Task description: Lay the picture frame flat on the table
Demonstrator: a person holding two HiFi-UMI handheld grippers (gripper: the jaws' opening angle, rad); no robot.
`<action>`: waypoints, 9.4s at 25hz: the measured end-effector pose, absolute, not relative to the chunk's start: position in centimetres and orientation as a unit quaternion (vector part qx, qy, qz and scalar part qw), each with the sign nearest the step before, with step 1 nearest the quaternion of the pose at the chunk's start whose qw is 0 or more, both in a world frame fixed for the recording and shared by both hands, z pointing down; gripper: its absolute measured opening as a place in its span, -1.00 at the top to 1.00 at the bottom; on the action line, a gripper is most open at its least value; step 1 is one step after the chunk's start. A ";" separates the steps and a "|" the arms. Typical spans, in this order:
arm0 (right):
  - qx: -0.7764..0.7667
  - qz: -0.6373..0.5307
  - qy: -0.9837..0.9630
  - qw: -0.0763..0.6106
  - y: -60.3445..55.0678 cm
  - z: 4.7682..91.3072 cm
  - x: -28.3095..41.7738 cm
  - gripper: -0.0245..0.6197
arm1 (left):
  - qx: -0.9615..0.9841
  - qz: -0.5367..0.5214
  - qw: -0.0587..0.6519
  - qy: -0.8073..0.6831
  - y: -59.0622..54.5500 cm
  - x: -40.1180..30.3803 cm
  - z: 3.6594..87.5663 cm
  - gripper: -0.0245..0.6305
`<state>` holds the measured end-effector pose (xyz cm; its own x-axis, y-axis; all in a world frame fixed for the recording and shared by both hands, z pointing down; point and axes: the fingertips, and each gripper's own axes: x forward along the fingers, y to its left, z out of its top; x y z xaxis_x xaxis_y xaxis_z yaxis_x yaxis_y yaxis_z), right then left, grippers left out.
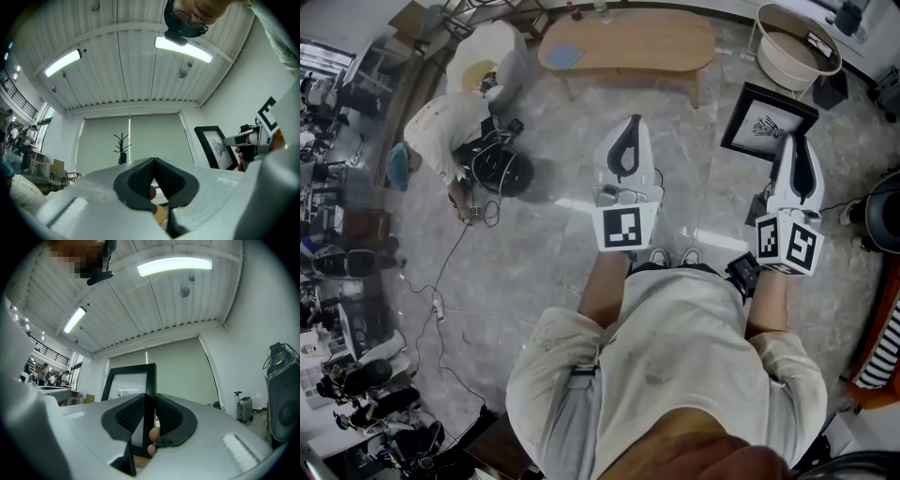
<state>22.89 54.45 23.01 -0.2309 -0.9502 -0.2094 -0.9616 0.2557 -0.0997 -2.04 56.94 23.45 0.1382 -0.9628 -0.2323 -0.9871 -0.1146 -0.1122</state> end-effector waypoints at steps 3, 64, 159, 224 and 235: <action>-0.611 0.024 0.783 0.113 54.2 23.2 23.4 0.70 | -0.745 0.043 0.118 0.656 56.7 -1.6 23.7 0.91; -0.606 0.039 0.791 0.078 31.3 24.3 10.4 0.70 | -0.749 0.029 0.114 0.652 34.4 -12.4 25.4 0.91; -0.615 0.021 0.788 0.027 -24.7 26.7 7.5 0.70 | -0.762 0.029 0.088 0.640 -23.1 -14.1 26.4 0.91; -0.602 -0.110 0.789 -0.056 -41.2 40.7 9.1 0.70 | -0.761 0.004 0.056 0.646 -37.6 -11.4 33.8 0.91; -0.582 -0.197 0.779 -0.124 -40.8 52.4 7.6 0.70 | -0.755 -0.007 0.014 0.656 -36.6 -12.7 39.8 0.91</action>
<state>7.60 -40.83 52.42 -0.2912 -0.8583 0.4225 -0.9560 0.2444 -0.1625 -12.71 -36.64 39.85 0.1400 -0.9901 -0.0079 -0.9897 -0.1397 -0.0299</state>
